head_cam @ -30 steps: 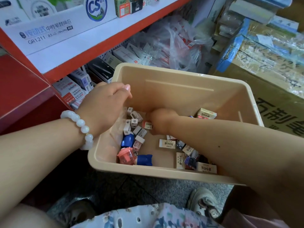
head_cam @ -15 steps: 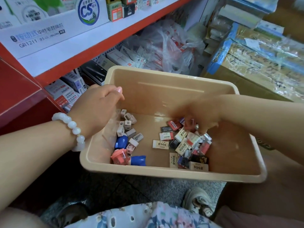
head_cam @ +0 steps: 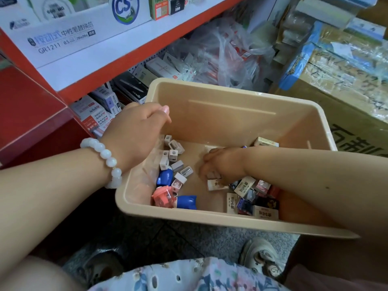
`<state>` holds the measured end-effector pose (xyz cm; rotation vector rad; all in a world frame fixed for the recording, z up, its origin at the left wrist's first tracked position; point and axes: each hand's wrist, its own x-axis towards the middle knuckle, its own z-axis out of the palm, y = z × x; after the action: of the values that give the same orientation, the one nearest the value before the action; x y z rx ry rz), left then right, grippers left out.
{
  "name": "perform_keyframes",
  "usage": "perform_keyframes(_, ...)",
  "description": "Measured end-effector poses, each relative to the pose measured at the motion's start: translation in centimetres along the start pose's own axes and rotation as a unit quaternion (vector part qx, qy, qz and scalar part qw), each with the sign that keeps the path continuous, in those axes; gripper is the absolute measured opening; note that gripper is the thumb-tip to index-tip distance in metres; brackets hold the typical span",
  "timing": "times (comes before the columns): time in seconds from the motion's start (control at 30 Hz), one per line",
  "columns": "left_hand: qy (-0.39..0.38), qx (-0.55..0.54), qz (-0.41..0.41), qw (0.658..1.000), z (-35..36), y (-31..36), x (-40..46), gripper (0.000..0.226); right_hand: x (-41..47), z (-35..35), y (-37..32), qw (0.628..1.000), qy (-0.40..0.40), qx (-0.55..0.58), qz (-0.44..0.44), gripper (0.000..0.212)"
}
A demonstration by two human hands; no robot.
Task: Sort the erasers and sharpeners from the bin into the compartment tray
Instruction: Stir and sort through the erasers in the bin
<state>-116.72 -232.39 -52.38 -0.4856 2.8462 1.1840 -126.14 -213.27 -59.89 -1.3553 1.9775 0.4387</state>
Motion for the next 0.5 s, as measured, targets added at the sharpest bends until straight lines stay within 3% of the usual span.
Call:
perform_keyframes(0.13, -0.001, -0.001, 0.004, 1.0, 0.0, -0.1, 0.1, 0.033, -0.1, 0.2, -0.2, 0.996, -0.061, -0.048, -0.033, 0.032)
perform_keyframes(0.33, 0.0, 0.0, 0.003, 1.0, 0.1, -0.2, 0.1, 0.035, -0.8, -0.9, -1.0, 0.985, 0.02, 0.165, 0.042, 0.018)
perform_keyframes(0.4, 0.003, -0.003, 0.001, 1.0, 0.1, -0.1, 0.1, 0.035, -0.1, -0.9, -2.4, 0.975, -0.027, 0.215, 0.055, 0.015)
perform_keyframes(0.5, 0.007, -0.01, -0.002, 1.0, 0.1, -0.1, 0.1, 0.035, 1.7, 0.1, -4.5, 0.948, -0.099, 0.295, 0.061, 0.036)
